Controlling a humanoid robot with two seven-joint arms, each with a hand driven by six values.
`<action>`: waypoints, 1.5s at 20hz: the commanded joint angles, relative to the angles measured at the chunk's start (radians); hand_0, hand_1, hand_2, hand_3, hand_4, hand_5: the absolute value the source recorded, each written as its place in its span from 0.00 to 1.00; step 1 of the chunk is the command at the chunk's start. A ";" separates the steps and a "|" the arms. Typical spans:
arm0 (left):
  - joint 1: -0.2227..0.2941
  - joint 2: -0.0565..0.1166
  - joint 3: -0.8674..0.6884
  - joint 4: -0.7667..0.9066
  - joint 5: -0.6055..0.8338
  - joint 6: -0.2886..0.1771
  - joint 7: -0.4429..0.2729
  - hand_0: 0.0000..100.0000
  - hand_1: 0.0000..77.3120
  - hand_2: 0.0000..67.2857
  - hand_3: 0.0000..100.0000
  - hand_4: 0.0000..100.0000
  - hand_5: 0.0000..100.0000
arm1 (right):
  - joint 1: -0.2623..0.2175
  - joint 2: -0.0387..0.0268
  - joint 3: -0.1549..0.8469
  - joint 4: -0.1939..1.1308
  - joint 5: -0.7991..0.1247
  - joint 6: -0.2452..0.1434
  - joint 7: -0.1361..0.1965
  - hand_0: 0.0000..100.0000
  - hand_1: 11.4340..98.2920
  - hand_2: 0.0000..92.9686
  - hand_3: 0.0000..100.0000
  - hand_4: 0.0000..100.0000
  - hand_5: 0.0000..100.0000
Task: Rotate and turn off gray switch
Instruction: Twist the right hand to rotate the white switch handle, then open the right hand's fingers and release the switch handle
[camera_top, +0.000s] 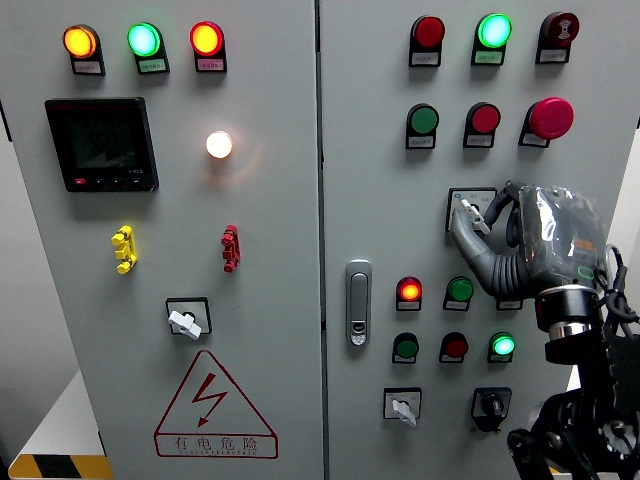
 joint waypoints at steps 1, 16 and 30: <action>0.000 0.000 0.000 0.000 0.000 0.000 0.001 0.00 0.00 0.15 0.22 0.12 0.12 | -0.001 0.0000 0.000 0.000 0.000 0.000 0.000 0.48 0.23 0.82 1.00 0.83 0.95; 0.000 0.000 0.000 0.000 0.000 0.000 0.001 0.00 0.00 0.15 0.22 0.12 0.12 | -0.001 0.0000 -0.003 0.000 0.000 -0.001 0.000 0.58 0.21 0.82 1.00 0.83 0.95; 0.000 0.000 0.000 0.000 0.000 0.000 0.001 0.00 0.00 0.15 0.21 0.12 0.12 | -0.012 -0.0046 -0.003 0.023 0.000 -0.023 0.002 0.54 0.23 0.72 1.00 0.82 0.95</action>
